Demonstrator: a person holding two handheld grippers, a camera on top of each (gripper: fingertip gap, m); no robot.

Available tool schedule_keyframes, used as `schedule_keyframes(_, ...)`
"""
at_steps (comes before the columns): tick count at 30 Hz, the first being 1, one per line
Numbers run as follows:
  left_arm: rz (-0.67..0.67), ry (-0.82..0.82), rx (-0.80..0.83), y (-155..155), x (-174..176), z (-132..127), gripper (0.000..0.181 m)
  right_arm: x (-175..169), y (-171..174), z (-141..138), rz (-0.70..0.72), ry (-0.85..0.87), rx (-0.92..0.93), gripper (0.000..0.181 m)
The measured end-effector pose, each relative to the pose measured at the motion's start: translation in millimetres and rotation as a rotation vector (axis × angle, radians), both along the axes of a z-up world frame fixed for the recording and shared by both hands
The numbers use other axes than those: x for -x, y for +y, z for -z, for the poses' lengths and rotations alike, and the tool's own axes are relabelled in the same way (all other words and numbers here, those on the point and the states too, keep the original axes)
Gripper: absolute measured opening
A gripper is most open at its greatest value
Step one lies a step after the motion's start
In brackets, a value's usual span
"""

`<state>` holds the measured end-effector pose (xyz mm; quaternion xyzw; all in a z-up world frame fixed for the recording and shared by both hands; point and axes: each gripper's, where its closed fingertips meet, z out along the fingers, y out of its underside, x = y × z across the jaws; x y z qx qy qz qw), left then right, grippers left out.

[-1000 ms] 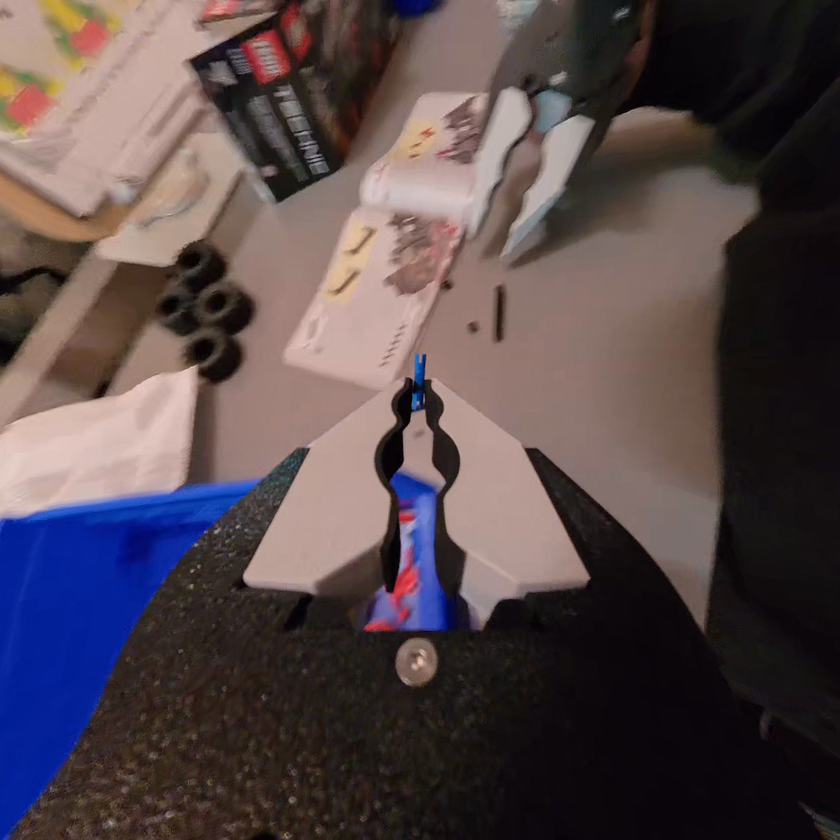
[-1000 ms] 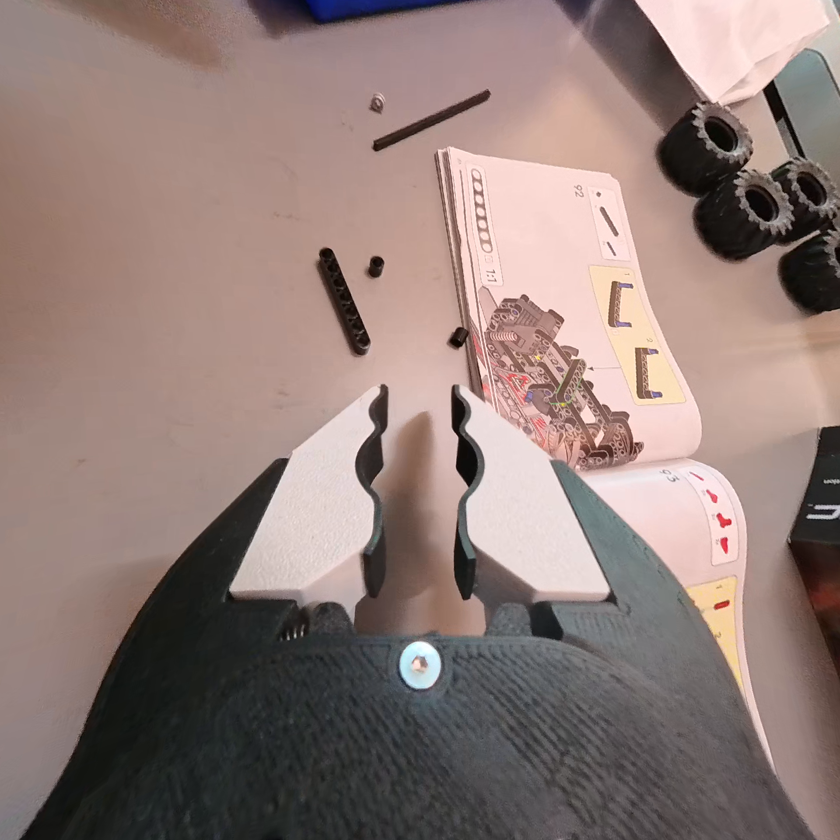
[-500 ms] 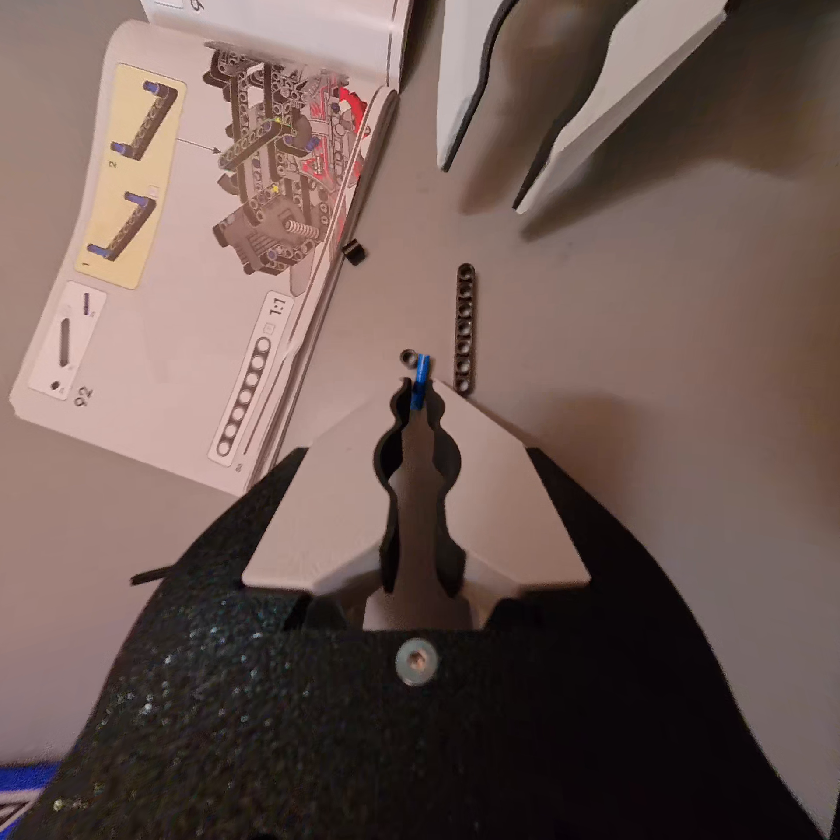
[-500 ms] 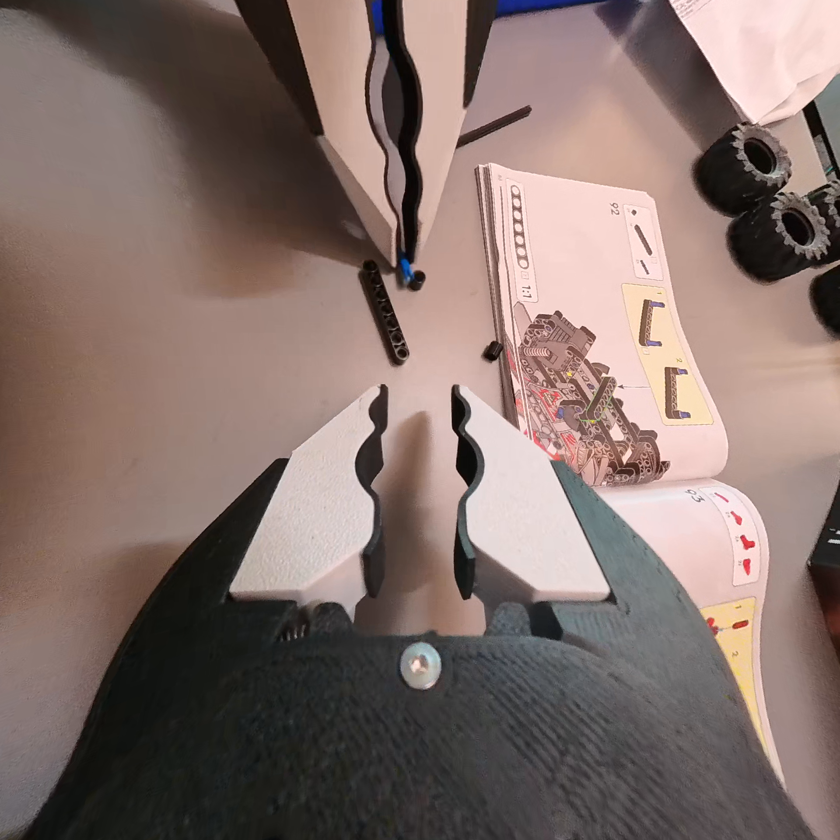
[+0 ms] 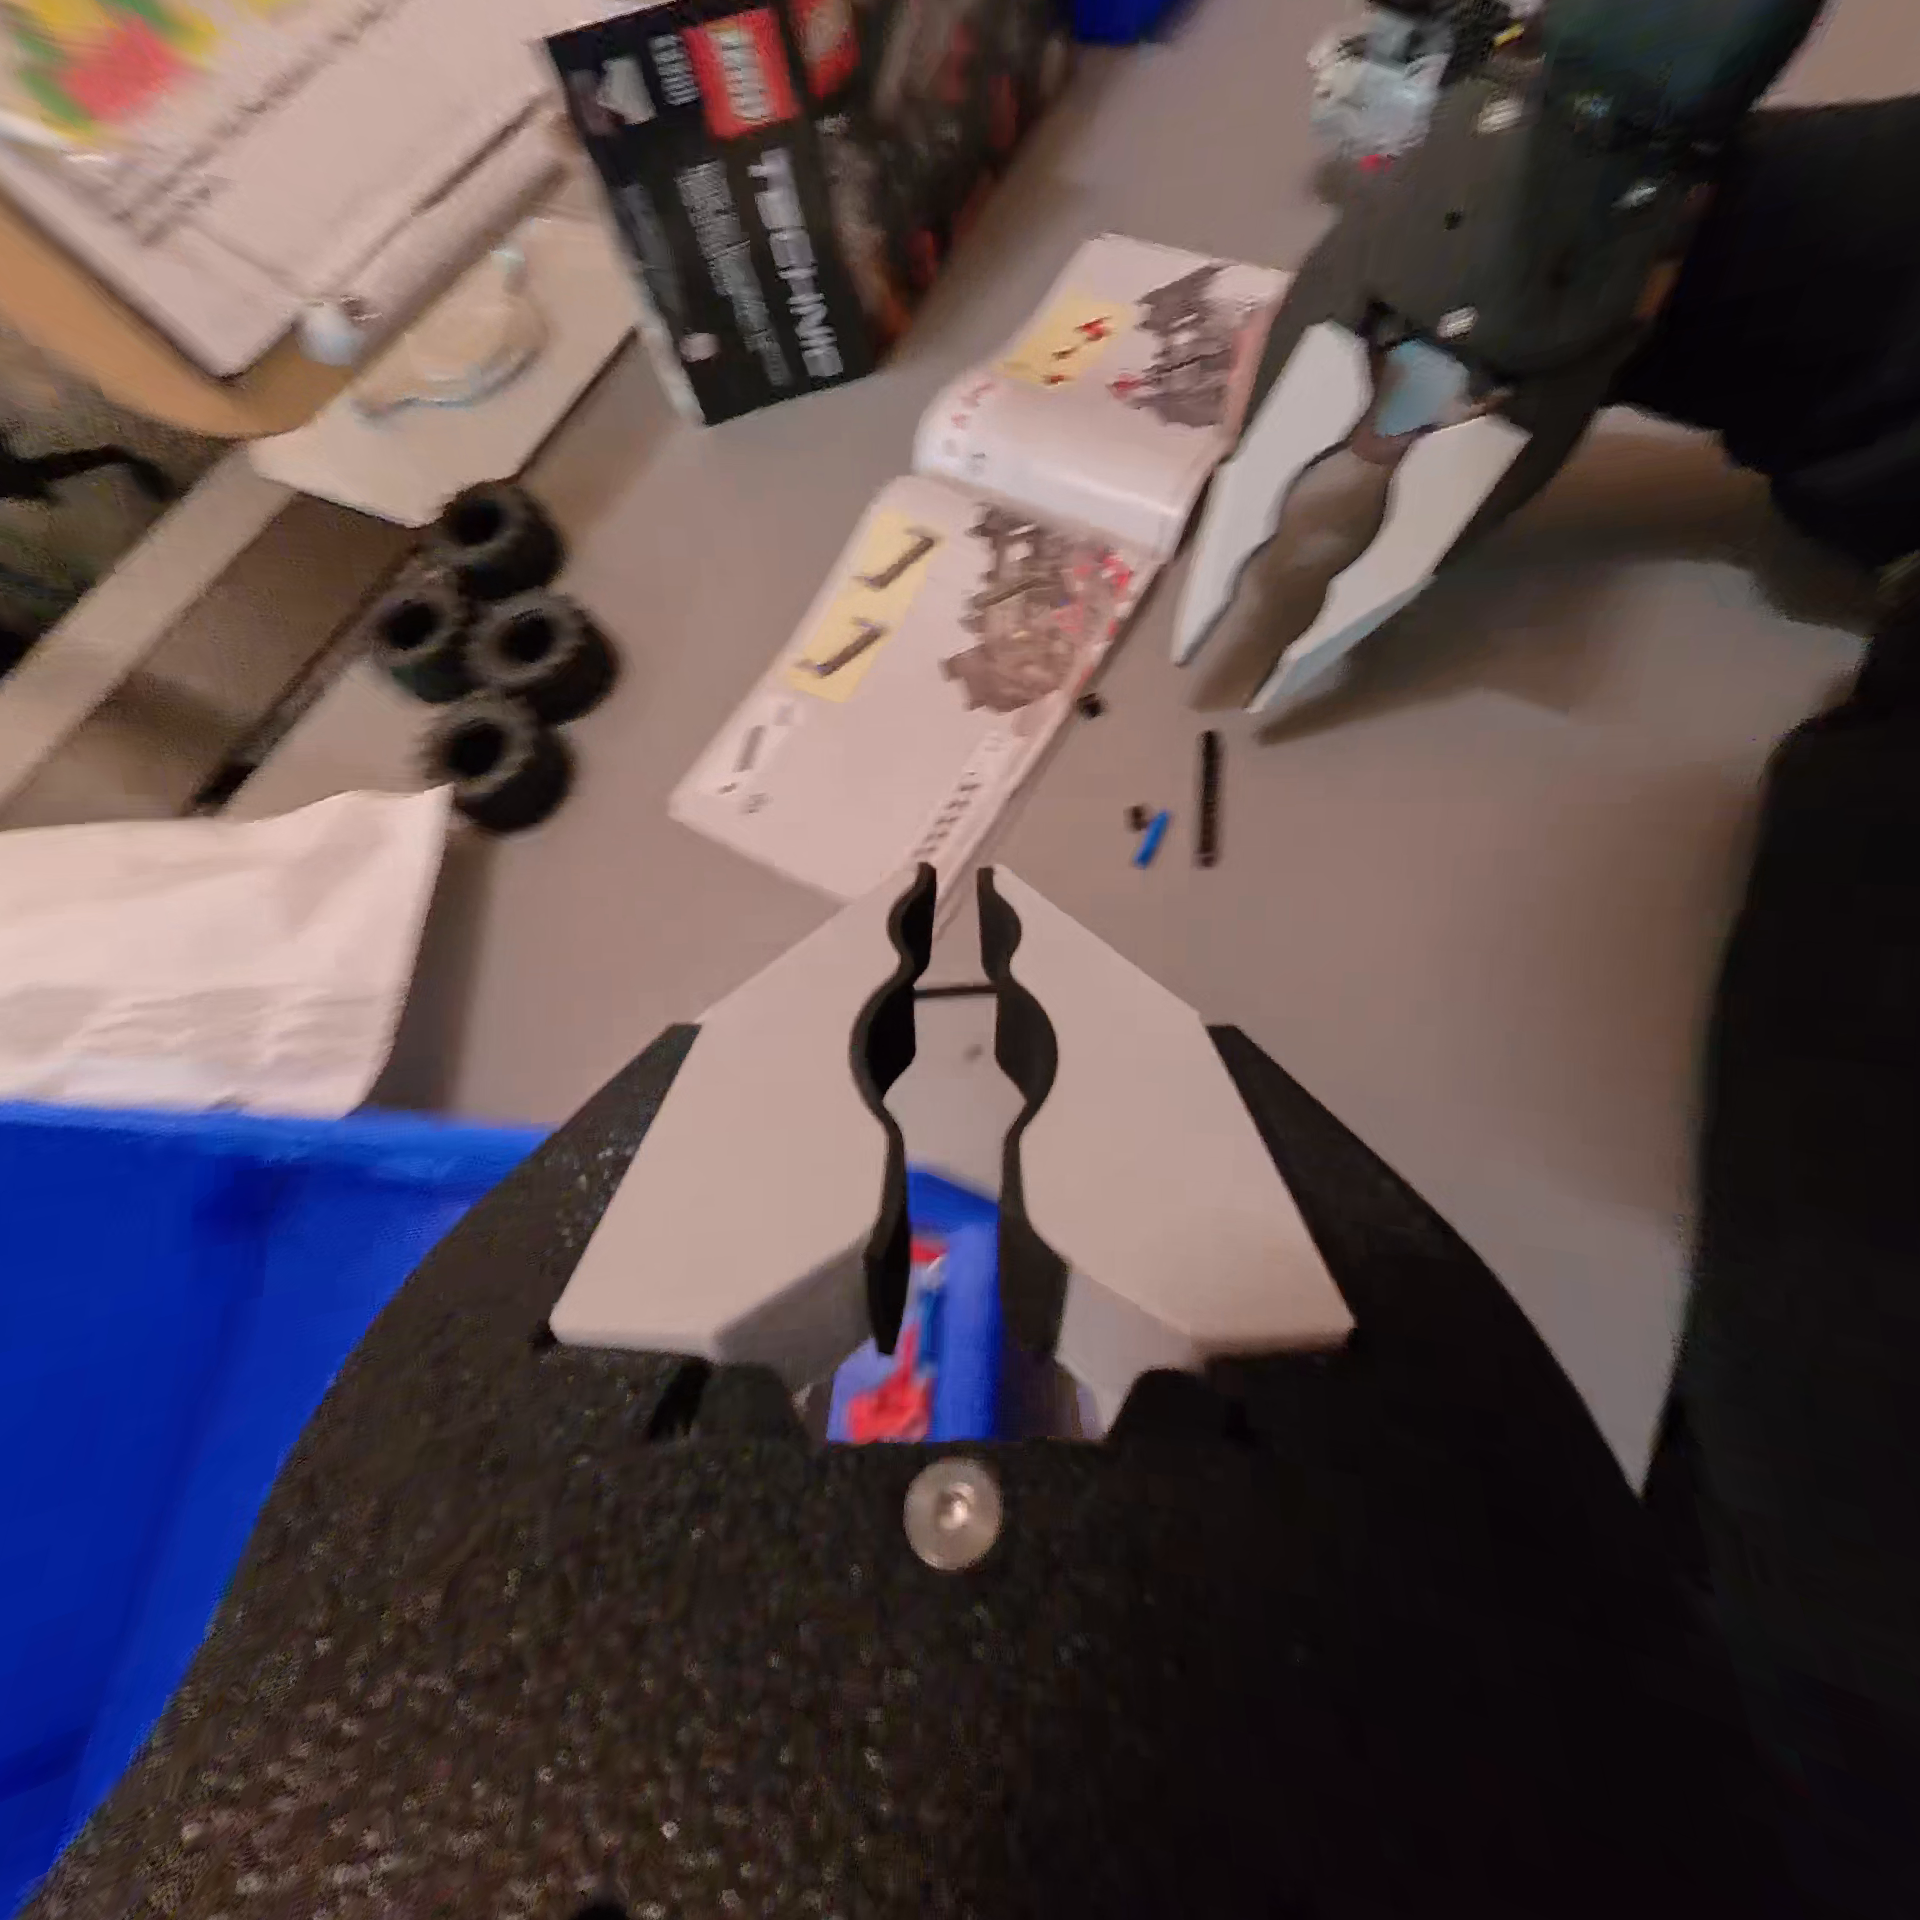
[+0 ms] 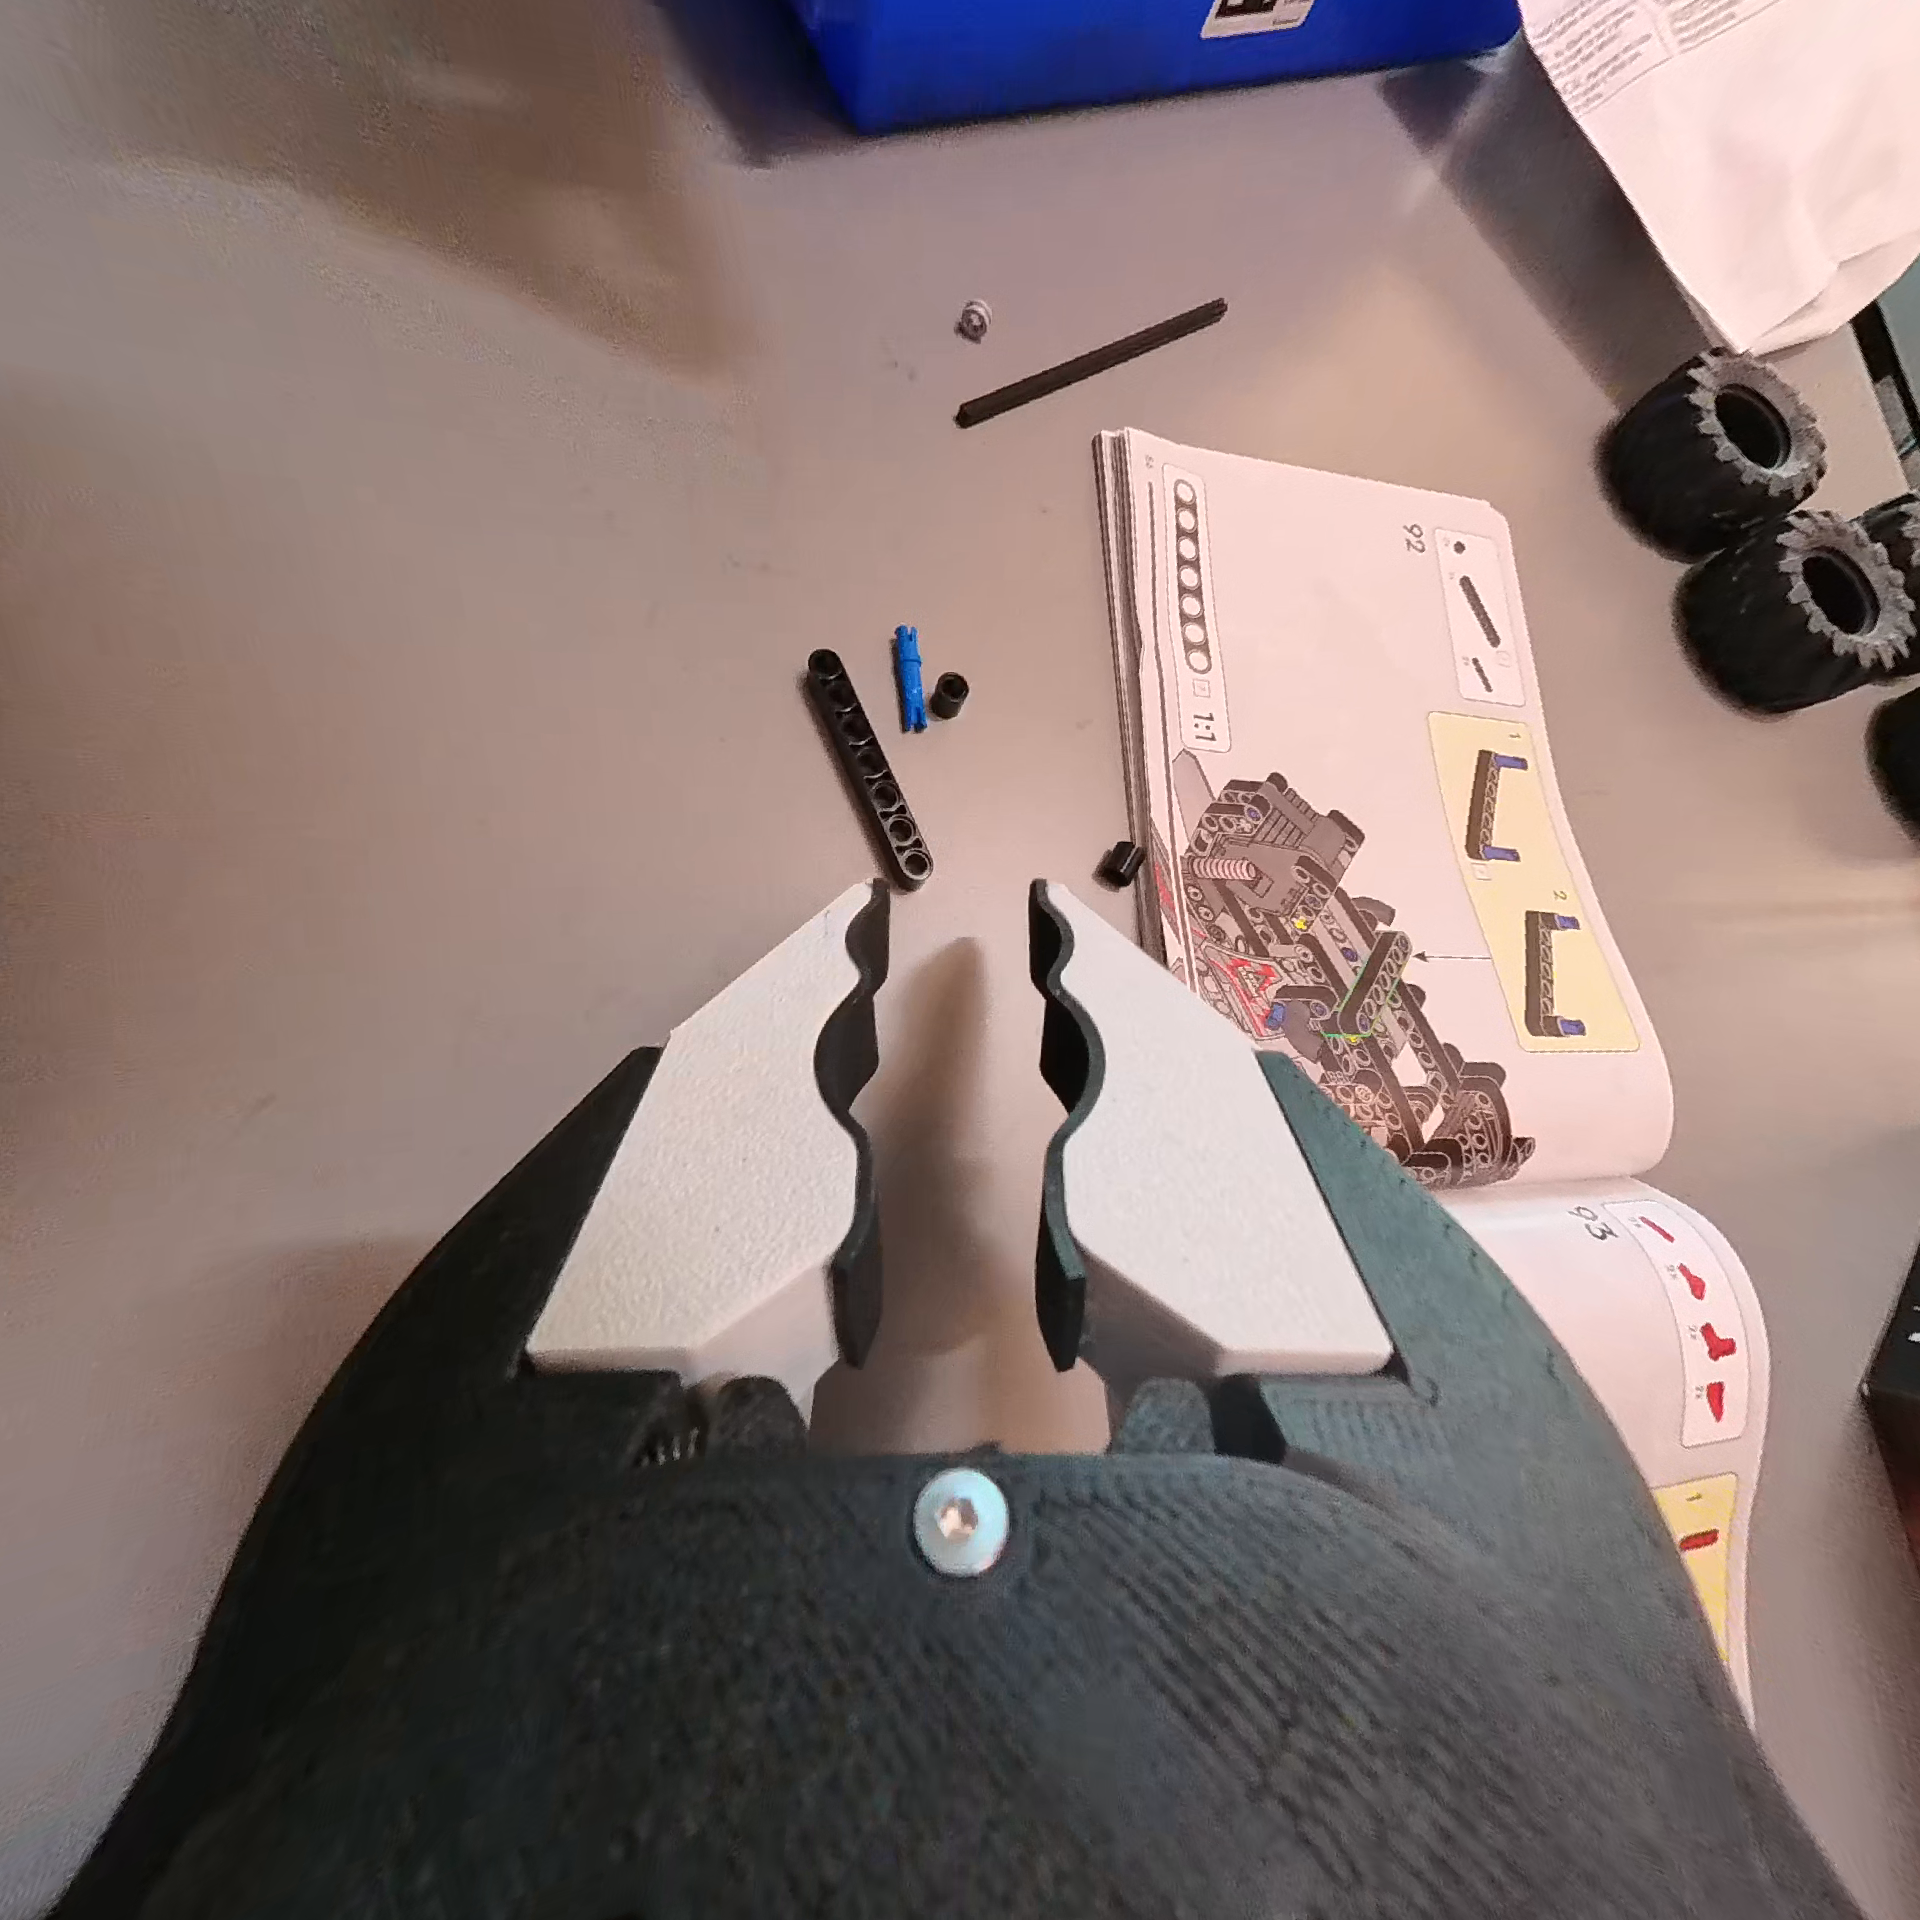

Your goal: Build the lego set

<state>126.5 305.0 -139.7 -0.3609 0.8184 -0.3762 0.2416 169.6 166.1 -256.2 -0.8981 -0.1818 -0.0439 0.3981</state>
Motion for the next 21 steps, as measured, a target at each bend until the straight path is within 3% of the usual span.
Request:
schedule_keyframes(3,-0.063,0.086,-0.089,59.4,3.9,9.0,0.007,1.4,-1.2,3.1,-0.001,-0.003,0.003,0.026)
schedule_keyframes(8,0.227,0.313,-0.211,86.0,34.7,62.3,0.012,2.2,-4.7,7.8,-0.003,0.010,0.021,0.025)
schedule_keyframes(10,0.283,0.402,-0.300,96.5,42.3,88.8,0.012,0.3,-4.9,8.6,0.001,0.014,0.032,0.025)
schedule_keyframes(14,0.322,0.520,-0.349,96.9,48.3,121.4,0.015,-1.6,-2.9,9.1,0.005,0.013,0.044,0.024)
schedule_keyframes(21,0.325,0.591,-0.247,75.6,45.9,135.5,0.010,0.1,-4.3,13.7,0.001,0.027,0.071,0.023)
